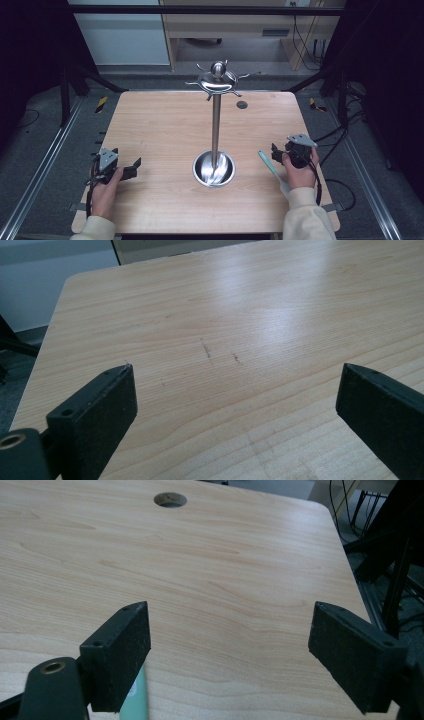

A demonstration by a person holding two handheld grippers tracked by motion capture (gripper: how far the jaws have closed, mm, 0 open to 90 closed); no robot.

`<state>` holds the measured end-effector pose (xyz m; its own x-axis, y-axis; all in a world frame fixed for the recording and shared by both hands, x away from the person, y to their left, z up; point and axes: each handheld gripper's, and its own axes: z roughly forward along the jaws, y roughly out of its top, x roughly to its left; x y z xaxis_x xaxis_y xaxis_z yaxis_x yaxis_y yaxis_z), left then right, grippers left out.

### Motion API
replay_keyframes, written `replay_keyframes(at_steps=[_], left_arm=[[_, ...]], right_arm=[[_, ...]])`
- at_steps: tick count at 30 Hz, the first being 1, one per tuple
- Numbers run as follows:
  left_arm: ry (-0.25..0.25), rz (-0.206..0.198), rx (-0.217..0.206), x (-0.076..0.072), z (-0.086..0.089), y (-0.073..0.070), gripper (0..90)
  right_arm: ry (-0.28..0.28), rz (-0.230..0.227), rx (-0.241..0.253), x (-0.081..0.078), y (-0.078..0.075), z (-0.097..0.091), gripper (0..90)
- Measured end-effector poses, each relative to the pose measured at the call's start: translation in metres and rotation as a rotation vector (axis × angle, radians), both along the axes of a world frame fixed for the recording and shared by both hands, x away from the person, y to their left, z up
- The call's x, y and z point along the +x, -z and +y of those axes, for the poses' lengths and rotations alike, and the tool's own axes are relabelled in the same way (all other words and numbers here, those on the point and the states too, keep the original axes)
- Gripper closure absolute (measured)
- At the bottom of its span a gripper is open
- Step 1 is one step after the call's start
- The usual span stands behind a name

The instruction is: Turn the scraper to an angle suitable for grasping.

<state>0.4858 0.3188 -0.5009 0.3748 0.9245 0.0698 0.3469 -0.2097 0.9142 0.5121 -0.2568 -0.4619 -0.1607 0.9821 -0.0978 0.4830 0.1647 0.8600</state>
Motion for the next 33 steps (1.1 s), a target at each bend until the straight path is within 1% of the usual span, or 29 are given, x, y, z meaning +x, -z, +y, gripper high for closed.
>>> replay_keyframes(at_steps=[3, 4, 5, 7, 8, 9, 12, 13, 14, 16, 17, 18, 19, 20, 21, 22, 25, 27, 28, 31, 32, 33], left_arm=[[0.002, 0.001, 0.001, 0.0, -0.001, 0.0, 2.8], [0.002, 0.001, 0.0, 0.0, -0.001, 0.0, 2.8], [0.002, 0.001, 0.0, 0.0, -0.001, 0.0, 2.8], [0.003, 0.002, -0.002, 0.0, 0.0, 0.0, 2.8], [0.003, 0.002, -0.002, 0.0, 0.0, 0.0, 2.9], [0.003, 0.003, -0.001, 0.0, 0.0, 0.0, 2.9], [0.003, 0.003, -0.003, 0.0, 0.0, 0.0, 2.9], [0.002, 0.004, -0.003, 0.0, 0.0, 0.0, 2.9], [0.002, 0.003, -0.003, 0.0, 0.0, 0.0, 2.9], [0.004, 0.004, -0.003, 0.0, 0.0, 0.0, 2.9], [0.004, 0.004, -0.003, 0.0, 0.0, 0.0, 2.9], [0.004, 0.004, -0.004, 0.0, 0.0, 0.0, 2.9], [0.004, 0.004, -0.003, 0.0, 0.0, 0.0, 2.9], [0.004, 0.004, -0.004, 0.0, 0.0, 0.0, 3.0], [0.004, 0.005, -0.004, 0.0, 0.0, 0.0, 3.0], [0.005, 0.005, -0.004, 0.0, 0.0, 0.0, 3.0], [0.005, 0.005, -0.004, 0.0, 0.0, 0.0, 3.0], [0.005, 0.005, -0.003, 0.0, 0.0, 0.0, 3.0], [0.005, 0.005, -0.002, 0.0, 0.0, 0.0, 3.0], [0.005, 0.007, -0.001, 0.0, 0.0, 0.0, 3.0], [0.005, 0.007, -0.001, 0.0, 0.0, 0.0, 3.0], [0.006, 0.006, 0.0, 0.0, -0.001, 0.0, 3.0]], right_arm=[[-0.01, -0.012, -0.011, -0.001, -0.002, 0.002, 18.5], [-0.031, -0.017, -0.01, -0.001, -0.003, 0.006, 18.9], [-0.031, -0.017, -0.01, -0.001, -0.003, 0.006, 18.9], [-0.064, -0.019, -0.026, -0.001, -0.005, 0.011, 19.4], [-0.077, -0.018, -0.025, -0.001, -0.005, 0.013, 19.6], [-0.077, -0.018, -0.025, -0.001, -0.005, 0.013, 19.6], [-0.112, -0.004, -0.033, -0.001, -0.006, 0.021, 19.6], [-0.128, -0.002, -0.04, -0.001, -0.006, 0.024, 19.6], [-0.151, 0.011, -0.058, 0.0, -0.006, 0.031, 19.6], [-0.182, 0.02, -0.084, 0.0, -0.005, 0.038, 20.4], [-0.182, 0.02, -0.084, 0.0, -0.005, 0.038, 20.4], [-0.223, 0.033, -0.103, 0.0, -0.005, 0.046, 23.4], [-0.223, 0.033, -0.103, 0.0, -0.005, 0.046, 23.4], [-0.239, 0.041, -0.104, 0.001, -0.005, 0.048, 24.1], [-0.261, 0.053, -0.106, 0.001, -0.005, 0.051, 27.7], [-0.288, 0.069, -0.107, 0.001, -0.004, 0.055, 35.4], [-0.337, 0.123, -0.104, 0.002, 0.001, 0.059, 47.4], [-0.365, 0.16, -0.11, 0.003, 0.003, 0.061, 58.1], [-0.376, 0.181, -0.11, 0.004, 0.004, 0.062, 62.0], [-0.375, 0.212, -0.118, 0.006, 0.007, 0.061, 77.0], [-0.375, 0.212, -0.118, 0.006, 0.007, 0.061, 77.0], [-0.375, 0.239, -0.11, 0.008, 0.009, 0.06, 83.0]])
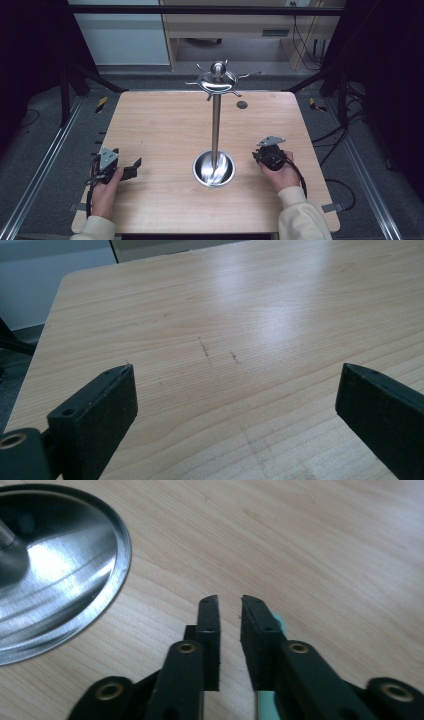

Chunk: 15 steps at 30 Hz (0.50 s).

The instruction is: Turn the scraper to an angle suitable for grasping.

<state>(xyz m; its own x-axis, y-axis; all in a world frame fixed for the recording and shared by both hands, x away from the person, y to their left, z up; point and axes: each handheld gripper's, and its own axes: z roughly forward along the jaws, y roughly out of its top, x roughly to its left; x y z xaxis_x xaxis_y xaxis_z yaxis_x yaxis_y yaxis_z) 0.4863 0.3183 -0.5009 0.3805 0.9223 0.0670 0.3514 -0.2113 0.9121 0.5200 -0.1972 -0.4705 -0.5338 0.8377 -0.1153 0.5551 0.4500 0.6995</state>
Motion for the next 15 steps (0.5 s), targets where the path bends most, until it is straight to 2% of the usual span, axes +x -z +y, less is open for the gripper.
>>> replay_keyframes(at_steps=[1, 2, 4, 5, 15], left_arm=[[0.0, 0.0, 0.0, 0.0, 0.0, 0.0, 3.0], [0.001, 0.0, 0.001, 0.0, 0.0, 0.0, 3.0], [0.001, 0.0, 0.0, 0.0, 0.0, 0.0, 3.0], [0.002, 0.0, 0.001, 0.0, 0.0, 0.0, 3.0], [0.004, 0.001, 0.004, 0.0, 0.0, 0.0, 3.1]], right_arm=[[0.0, 0.0, 0.0, 0.0, 0.0, 0.0, 83.0], [0.014, 0.018, -0.016, 0.002, 0.002, -0.001, 87.8], [0.017, 0.027, -0.022, 0.003, 0.004, -0.001, 88.6], [0.027, 0.043, -0.043, 0.005, 0.006, -0.002, 89.7], [0.061, 0.087, -0.063, 0.009, 0.012, -0.006, 90.0]])
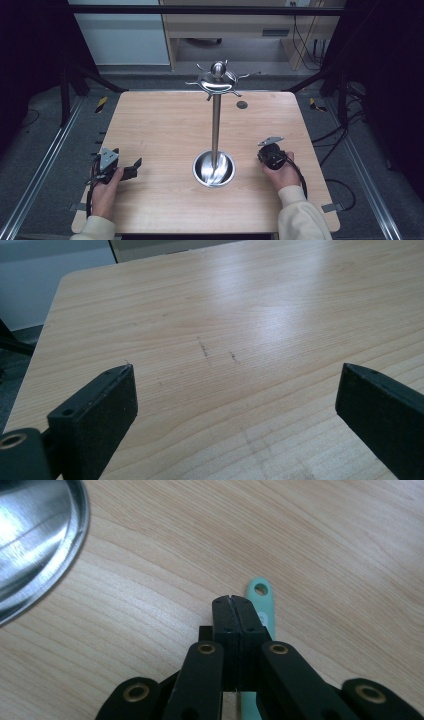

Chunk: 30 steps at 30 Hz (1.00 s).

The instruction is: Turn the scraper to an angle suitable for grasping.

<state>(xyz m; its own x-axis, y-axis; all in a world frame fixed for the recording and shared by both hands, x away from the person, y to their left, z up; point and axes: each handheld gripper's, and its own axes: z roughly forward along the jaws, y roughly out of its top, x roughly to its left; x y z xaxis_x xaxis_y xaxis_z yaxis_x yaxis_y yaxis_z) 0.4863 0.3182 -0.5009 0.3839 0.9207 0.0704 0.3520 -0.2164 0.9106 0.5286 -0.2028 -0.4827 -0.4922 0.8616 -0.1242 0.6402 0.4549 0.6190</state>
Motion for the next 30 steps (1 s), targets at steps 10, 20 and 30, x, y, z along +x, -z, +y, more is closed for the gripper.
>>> replay_keyframes(at_steps=[10, 20, 30], left_arm=[[0.002, 0.003, 0.005, 0.0, 0.0, 0.0, 3.1], [0.006, 0.004, 0.014, 0.0, -0.001, 0.0, 3.1], [0.009, 0.005, 0.02, 0.0, -0.002, 0.0, 3.1]], right_arm=[[0.049, 0.029, -0.019, 0.002, 0.002, -0.005, 90.0], [0.118, 0.027, 0.004, 0.002, 0.001, -0.019, 89.9], [0.134, 0.011, 0.093, -0.002, -0.019, -0.024, 86.0]])
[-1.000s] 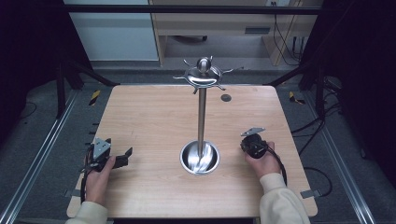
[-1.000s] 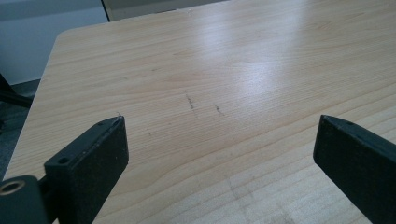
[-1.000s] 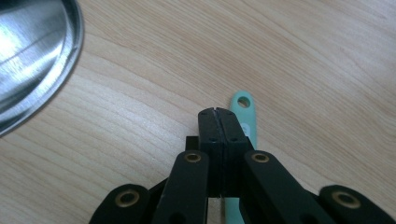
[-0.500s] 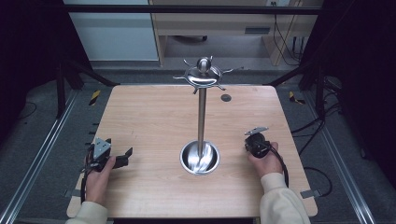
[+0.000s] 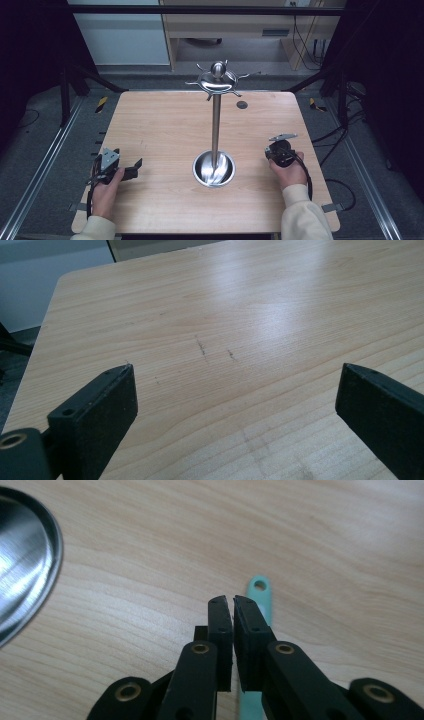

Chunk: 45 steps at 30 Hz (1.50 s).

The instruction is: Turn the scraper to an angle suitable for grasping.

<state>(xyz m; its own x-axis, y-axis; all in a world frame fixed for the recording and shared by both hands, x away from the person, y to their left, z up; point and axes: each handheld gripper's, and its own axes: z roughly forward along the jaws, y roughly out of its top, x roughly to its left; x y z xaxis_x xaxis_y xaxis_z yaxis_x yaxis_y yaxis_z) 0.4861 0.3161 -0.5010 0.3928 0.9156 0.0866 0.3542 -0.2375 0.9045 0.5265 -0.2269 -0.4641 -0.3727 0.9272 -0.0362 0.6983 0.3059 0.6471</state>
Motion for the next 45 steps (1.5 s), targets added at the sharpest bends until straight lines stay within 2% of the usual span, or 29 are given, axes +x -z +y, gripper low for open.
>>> replay_keyframes(at_steps=[2, 3, 4, 5, 6, 7, 8, 9, 10, 11, 14, 16, 20, 24, 41, 45], left_arm=[[0.001, 0.001, 0.001, 0.0, 0.0, 0.0, 3.1], [0.001, 0.001, 0.0, 0.0, 0.0, 0.0, 3.1], [0.002, 0.002, -0.001, 0.0, 0.0, 0.0, 3.1], [0.002, 0.002, -0.002, 0.0, 0.0, 0.0, 3.1], [0.002, 0.004, -0.005, 0.0, 0.0, 0.0, 3.2], [0.002, 0.004, -0.005, 0.0, 0.0, 0.0, 3.2], [0.002, 0.005, -0.006, 0.0, 0.0, 0.0, 3.2], [0.003, 0.006, -0.007, 0.0, 0.0, 0.0, 3.2], [0.003, 0.006, -0.006, 0.0, 0.0, 0.0, 3.2], [0.004, 0.007, -0.008, 0.0, 0.0, 0.0, 3.2], [0.004, 0.008, -0.009, 0.0, 0.0, 0.0, 3.3], [0.004, 0.009, -0.009, 0.0, 0.0, 0.0, 3.3], [0.005, 0.01, -0.01, 0.0, 0.0, 0.0, 3.4], [0.006, 0.012, -0.007, 0.0, -0.001, 0.0, 3.5], [0.007, 0.018, -0.003, 0.001, -0.001, 0.0, 3.5], [0.008, 0.018, -0.003, 0.001, -0.001, 0.0, 3.5]], right_arm=[[0.008, 0.025, -0.024, 0.002, -0.012, -0.002, 83.4], [0.008, 0.025, -0.024, 0.002, -0.012, -0.002, 82.0], [0.007, 0.05, -0.038, 0.004, -0.016, -0.002, 79.9], [0.012, 0.096, -0.081, 0.009, -0.022, -0.002, 75.8], [0.019, 0.125, -0.097, 0.012, -0.024, -0.002, 74.4], [0.019, 0.125, -0.097, 0.012, -0.024, -0.002, 74.4], [0.025, 0.146, -0.107, 0.015, -0.026, -0.002, 72.9], [0.042, 0.191, -0.108, 0.022, -0.028, -0.004, 69.3], [0.042, 0.191, -0.108, 0.022, -0.028, -0.004, 69.3], [0.048, 0.225, -0.095, 0.027, -0.025, -0.005, 67.7], [0.056, 0.235, -0.089, 0.031, -0.022, -0.006, 66.9], [0.064, 0.256, -0.066, 0.034, -0.015, -0.006, 64.6], [0.07, 0.265, -0.067, 0.036, -0.009, -0.006, 62.1], [0.075, 0.283, -0.065, 0.04, -0.003, -0.007, 63.6], [0.086, 0.297, -0.057, 0.046, 0.008, -0.004, 67.6], [0.083, 0.306, -0.069, 0.047, 0.007, -0.002, 72.7]])
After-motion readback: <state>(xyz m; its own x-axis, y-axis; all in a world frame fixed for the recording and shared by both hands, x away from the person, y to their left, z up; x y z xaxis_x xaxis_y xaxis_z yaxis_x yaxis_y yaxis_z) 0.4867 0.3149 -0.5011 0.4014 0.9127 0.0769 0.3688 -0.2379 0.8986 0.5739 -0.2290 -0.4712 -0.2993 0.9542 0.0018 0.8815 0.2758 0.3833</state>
